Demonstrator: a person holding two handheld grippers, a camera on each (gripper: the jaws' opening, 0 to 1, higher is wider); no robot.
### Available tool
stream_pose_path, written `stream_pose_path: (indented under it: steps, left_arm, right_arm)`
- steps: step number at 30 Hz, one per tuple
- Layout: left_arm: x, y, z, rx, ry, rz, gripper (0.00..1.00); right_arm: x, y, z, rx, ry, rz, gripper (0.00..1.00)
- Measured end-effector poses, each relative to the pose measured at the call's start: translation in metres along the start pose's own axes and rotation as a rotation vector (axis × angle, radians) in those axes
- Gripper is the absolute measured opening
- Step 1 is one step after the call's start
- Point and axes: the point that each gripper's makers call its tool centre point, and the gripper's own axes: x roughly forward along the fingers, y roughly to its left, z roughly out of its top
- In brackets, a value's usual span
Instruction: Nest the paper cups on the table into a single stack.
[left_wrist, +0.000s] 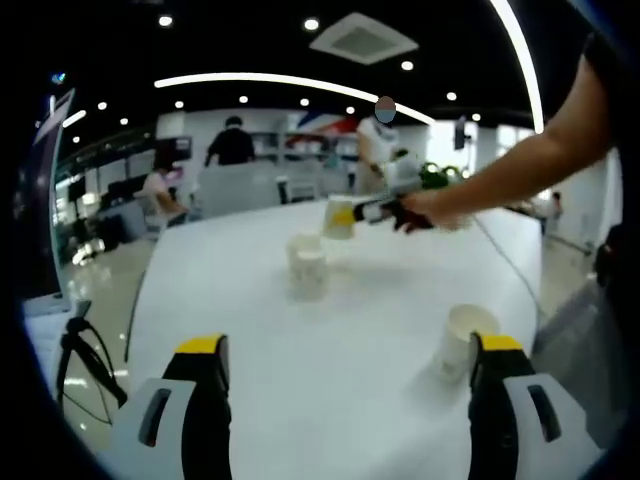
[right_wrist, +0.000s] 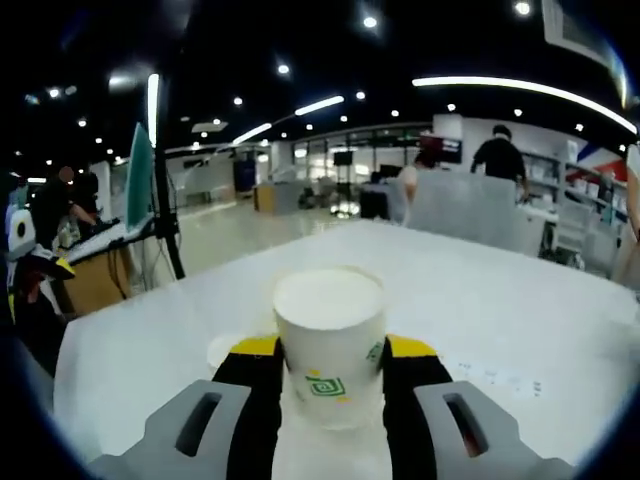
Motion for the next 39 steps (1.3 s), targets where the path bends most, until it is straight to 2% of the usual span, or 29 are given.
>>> stream_pose_path:
  steps: [3, 11, 28, 33, 39]
  left_arm:
    - [0.000, 0.000, 0.001, 0.000, -0.001, 0.000, 0.99]
    - [-0.002, 0.000, 0.001, 0.001, 0.012, -0.001, 0.99]
    - [-0.003, 0.001, 0.009, 0.019, 0.004, 0.007, 0.99]
    - [-0.004, 0.003, 0.011, 0.014, 0.002, 0.014, 0.99]
    - [-0.005, -0.003, 0.013, 0.041, 0.009, -0.004, 0.99]
  right_arm:
    - [0.000, 0.000, 0.007, -0.020, 0.011, 0.007, 0.36]
    - [-0.004, 0.002, 0.039, -0.020, -0.004, 0.029, 0.36]
    - [-0.013, 0.015, 0.058, -0.028, 0.011, 0.073, 0.35]
    - [-0.016, 0.019, 0.059, -0.026, 0.017, 0.076, 0.35]
    - [-0.021, 0.026, 0.061, -0.034, 0.019, 0.081, 0.35]
